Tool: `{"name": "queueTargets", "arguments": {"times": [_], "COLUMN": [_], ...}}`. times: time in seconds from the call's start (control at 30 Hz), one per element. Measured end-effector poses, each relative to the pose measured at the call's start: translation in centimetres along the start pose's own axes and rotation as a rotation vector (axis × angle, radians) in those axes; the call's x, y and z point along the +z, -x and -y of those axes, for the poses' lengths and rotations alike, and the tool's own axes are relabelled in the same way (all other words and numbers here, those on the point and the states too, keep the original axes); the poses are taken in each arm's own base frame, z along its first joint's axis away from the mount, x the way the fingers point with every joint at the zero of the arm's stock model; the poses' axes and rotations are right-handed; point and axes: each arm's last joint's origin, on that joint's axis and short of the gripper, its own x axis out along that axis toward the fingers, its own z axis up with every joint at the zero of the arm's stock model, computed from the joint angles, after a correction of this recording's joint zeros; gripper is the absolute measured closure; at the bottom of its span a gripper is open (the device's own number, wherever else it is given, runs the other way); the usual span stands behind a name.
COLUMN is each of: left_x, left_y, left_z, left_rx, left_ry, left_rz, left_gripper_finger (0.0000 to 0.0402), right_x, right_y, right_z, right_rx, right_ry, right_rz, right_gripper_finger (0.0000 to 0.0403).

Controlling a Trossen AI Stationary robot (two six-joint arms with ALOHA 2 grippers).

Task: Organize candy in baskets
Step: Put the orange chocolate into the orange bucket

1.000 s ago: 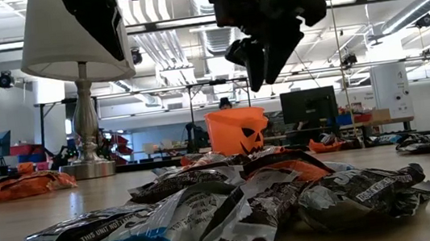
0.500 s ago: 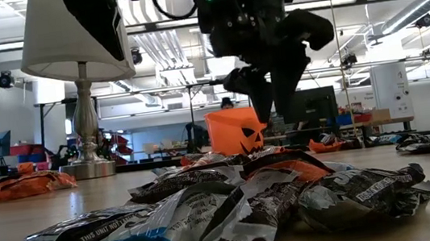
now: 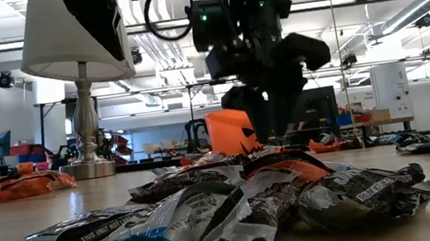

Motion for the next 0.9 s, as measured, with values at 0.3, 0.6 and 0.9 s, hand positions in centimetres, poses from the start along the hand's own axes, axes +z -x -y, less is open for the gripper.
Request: {"name": "queueTargets", "arguments": {"times": [0.3,0.6,0.9], "left_x": [0.0,0.0,0.0], "left_y": [0.0,0.0,0.0], "left_z": [0.0,0.0,0.0], "left_rx": [0.000,0.000,0.000], "left_ry": [-0.007,-0.008,-0.007], "left_rz": [0.000,0.000,0.000], "left_gripper_finger": [0.0232,0.0232,0.0232], "right_x": [-0.1,-0.5,-1.1], "right_y": [-0.7,-1.1,-1.8], "right_z": [0.3,0.3,0.1], "right_rx": [-0.031,-0.033,-0.019], "right_ry": [-0.010,-0.024,-0.033], "right_rz": [-0.026,-0.051,-0.078], "right_gripper_finger": [0.0227,0.0228,0.0253]}}
